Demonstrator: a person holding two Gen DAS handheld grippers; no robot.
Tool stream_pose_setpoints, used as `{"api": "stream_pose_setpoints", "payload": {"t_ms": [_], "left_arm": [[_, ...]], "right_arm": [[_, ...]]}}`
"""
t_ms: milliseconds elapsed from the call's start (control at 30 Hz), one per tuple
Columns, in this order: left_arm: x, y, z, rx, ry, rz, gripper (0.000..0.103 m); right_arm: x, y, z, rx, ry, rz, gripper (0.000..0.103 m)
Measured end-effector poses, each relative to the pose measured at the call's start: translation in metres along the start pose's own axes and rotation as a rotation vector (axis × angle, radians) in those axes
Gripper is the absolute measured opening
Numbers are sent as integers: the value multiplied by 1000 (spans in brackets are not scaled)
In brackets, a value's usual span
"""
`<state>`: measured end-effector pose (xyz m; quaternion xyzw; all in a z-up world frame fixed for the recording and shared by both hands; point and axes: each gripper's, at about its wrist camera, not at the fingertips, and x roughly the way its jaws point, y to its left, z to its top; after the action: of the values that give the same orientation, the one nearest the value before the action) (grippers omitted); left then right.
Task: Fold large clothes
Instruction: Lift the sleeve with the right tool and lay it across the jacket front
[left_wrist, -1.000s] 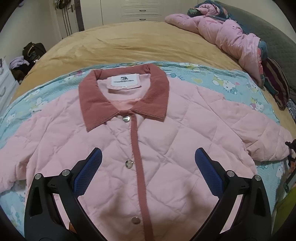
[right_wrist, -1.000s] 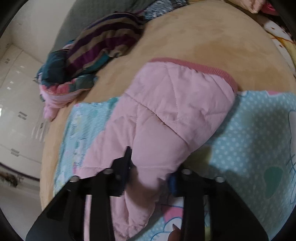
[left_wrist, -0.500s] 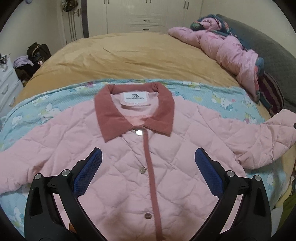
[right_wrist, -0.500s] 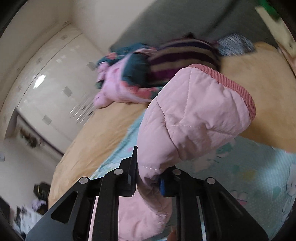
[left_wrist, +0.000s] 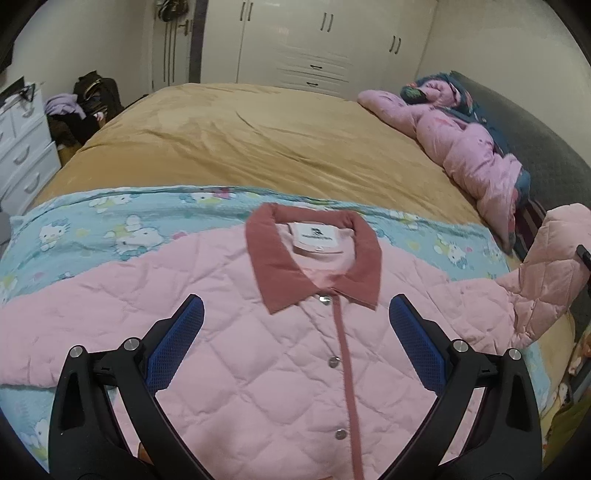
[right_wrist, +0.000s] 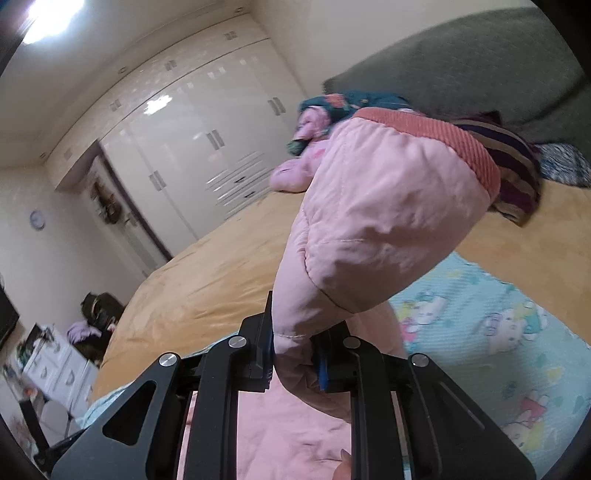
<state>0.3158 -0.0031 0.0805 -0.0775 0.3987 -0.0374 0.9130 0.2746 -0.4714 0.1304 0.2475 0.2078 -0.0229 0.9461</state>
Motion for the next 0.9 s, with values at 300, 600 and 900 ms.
{"api": "stream_pose_setpoints", "payload": {"t_ms": [300,600,900], "left_arm": [[-15,39,16,-49,-31,-5,94],[-25,72,18,-114,-55,-27,94],[-32,110,8,-216,-72,-63,94]], "right_arm": [[8,95,-21,-127,24,123,16],[10,172,-56,-236,66,245,16],[36,213,-122,-266,183,329,16]]}}
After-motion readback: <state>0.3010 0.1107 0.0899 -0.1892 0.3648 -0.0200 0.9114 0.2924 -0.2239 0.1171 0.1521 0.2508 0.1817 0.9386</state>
